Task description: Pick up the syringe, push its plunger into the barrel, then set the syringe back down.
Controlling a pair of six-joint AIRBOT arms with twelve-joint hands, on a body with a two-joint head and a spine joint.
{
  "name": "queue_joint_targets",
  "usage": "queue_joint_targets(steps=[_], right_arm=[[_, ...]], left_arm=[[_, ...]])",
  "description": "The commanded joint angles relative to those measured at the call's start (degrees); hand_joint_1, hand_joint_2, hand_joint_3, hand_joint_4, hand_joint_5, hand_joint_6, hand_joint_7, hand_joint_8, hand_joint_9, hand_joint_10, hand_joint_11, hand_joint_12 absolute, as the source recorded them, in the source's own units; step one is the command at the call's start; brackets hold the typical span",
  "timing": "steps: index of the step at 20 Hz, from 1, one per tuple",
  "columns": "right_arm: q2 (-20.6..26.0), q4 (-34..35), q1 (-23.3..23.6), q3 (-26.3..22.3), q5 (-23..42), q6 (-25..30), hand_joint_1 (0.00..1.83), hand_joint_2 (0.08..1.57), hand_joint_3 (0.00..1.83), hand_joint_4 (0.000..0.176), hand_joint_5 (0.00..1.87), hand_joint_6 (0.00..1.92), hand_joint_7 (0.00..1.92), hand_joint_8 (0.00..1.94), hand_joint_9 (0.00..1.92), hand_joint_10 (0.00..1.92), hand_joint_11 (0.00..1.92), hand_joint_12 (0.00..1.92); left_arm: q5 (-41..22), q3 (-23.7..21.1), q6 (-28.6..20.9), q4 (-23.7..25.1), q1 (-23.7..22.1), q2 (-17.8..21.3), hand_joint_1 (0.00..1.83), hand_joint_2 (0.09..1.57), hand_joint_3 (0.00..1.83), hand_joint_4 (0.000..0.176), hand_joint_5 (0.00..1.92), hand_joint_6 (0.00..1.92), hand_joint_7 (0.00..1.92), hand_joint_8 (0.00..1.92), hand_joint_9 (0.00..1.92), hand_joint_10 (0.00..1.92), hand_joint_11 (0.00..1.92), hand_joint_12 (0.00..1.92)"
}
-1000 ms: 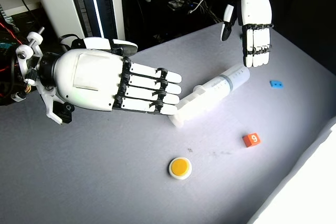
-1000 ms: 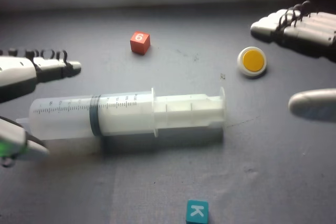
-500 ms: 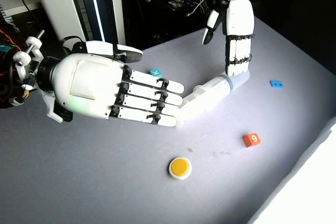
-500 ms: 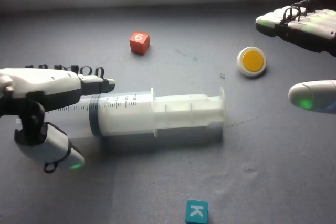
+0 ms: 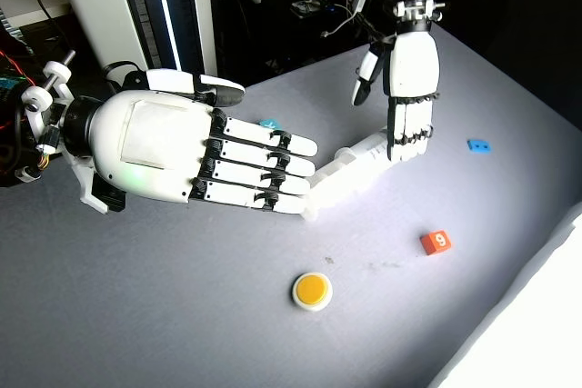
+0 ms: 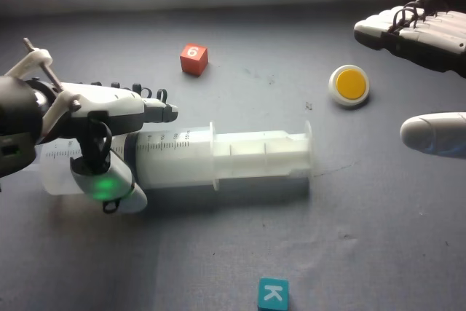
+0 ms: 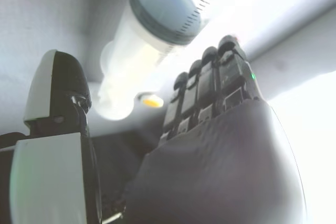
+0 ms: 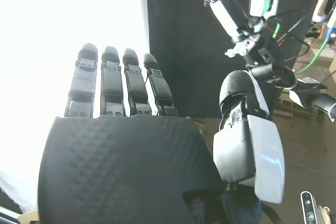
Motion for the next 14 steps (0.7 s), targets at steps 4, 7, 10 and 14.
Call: queue_joint_targets(steps=[4, 7, 10, 14], right_arm=[[0.21, 0.87, 0.22, -0.03, 7.55, 0.30, 0.04, 1.22, 0.00, 0.000, 0.01, 0.00, 0.00, 0.00, 0.00, 0.00, 0.00, 0.00], [0.21, 0.53, 0.20, -0.05, 8.02, 0.34, 0.01, 1.23, 0.00, 0.000, 0.00, 0.00, 0.00, 0.00, 0.00, 0.00, 0.00, 0.00], [0.21, 0.31, 0.21, -0.18, 8.23, 0.34, 0.02, 1.23, 0.00, 0.000, 0.00, 0.00, 0.00, 0.00, 0.00, 0.00, 0.00, 0.00], [0.22, 0.31, 0.21, -0.24, 8.32, 0.34, 0.03, 1.23, 0.00, 0.000, 0.00, 0.00, 0.00, 0.00, 0.00, 0.00, 0.00, 0.00]], left_arm=[[-1.81, 3.46, 0.07, 1.49, 0.60, -2.82, 1.21, 1.06, 0.00, 0.000, 0.00, 0.00, 0.00, 0.00, 0.00, 0.00, 0.00, 0.00], [-1.80, 5.75, 0.06, 1.23, 0.83, -4.38, 1.22, 1.07, 0.00, 0.000, 0.00, 0.00, 0.00, 0.00, 0.00, 0.00, 0.00, 0.00], [-0.38, 6.55, 0.06, 0.33, 0.81, -5.10, 1.21, 1.07, 0.00, 0.000, 0.00, 0.00, 0.00, 0.00, 0.00, 0.00, 0.00, 0.00], [0.91, 6.66, -0.19, -0.41, 1.26, -5.60, 1.24, 1.06, 0.00, 0.000, 0.00, 0.00, 0.00, 0.00, 0.00, 0.00, 0.00, 0.00]])
